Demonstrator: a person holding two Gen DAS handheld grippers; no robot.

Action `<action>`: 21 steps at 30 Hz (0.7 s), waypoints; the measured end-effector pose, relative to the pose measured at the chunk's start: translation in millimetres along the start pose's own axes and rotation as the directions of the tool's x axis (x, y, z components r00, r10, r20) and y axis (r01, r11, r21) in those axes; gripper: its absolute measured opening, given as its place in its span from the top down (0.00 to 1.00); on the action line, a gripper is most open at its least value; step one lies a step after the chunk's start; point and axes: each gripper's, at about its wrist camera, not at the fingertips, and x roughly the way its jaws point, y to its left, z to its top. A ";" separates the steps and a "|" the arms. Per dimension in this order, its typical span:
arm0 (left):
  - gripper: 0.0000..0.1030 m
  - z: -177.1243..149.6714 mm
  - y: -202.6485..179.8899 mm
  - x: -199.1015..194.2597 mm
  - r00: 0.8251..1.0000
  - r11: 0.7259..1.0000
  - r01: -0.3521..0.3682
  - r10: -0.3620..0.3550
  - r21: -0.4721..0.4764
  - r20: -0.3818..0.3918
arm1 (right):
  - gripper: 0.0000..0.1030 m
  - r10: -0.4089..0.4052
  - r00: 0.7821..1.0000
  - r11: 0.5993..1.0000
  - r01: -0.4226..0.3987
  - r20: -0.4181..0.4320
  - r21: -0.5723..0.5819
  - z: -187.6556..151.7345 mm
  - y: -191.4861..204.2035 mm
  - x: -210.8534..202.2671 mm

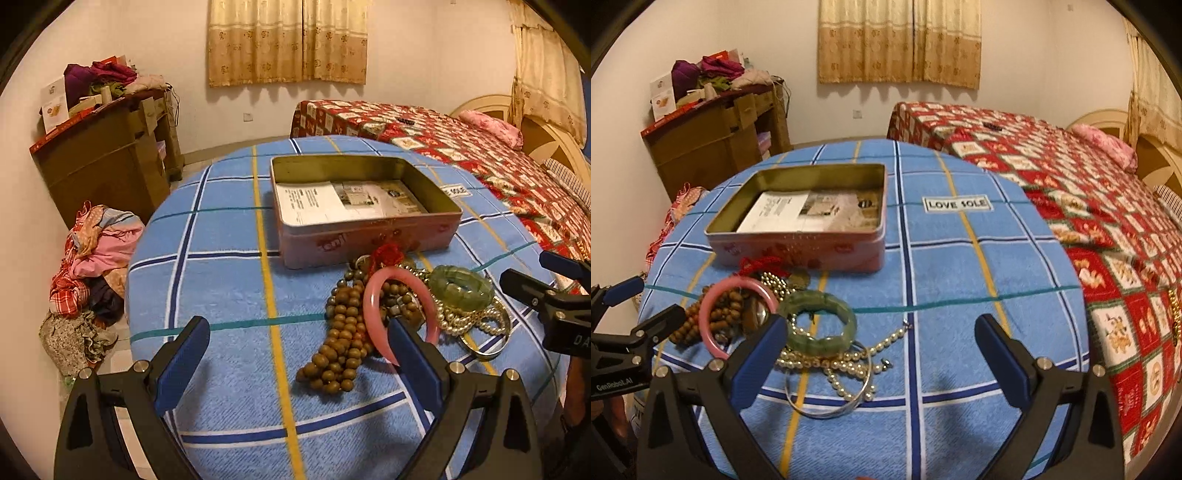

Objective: Organize jewelry
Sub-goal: 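Grasp the brown wooden bead strand with the left tool and lift it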

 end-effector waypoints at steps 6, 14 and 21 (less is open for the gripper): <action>0.29 -1.4 0.0 6.5 0.999 0.999 0.039 -0.039 0.005 -0.023 | 0.08 0.019 1.000 1.000 -0.019 -0.013 -0.018 -4.1 4.5 2.3; 0.56 -5.6 -7.8 12.6 0.994 0.995 0.101 -0.099 0.026 -0.056 | 0.08 0.023 1.000 1.000 -0.023 -0.008 -0.018 -3.8 5.1 3.5; 0.79 -8.0 -17.1 11.3 0.983 0.984 0.173 -0.170 0.049 -0.064 | 0.17 0.033 0.999 0.999 -0.034 -0.026 -0.010 -4.3 2.9 8.2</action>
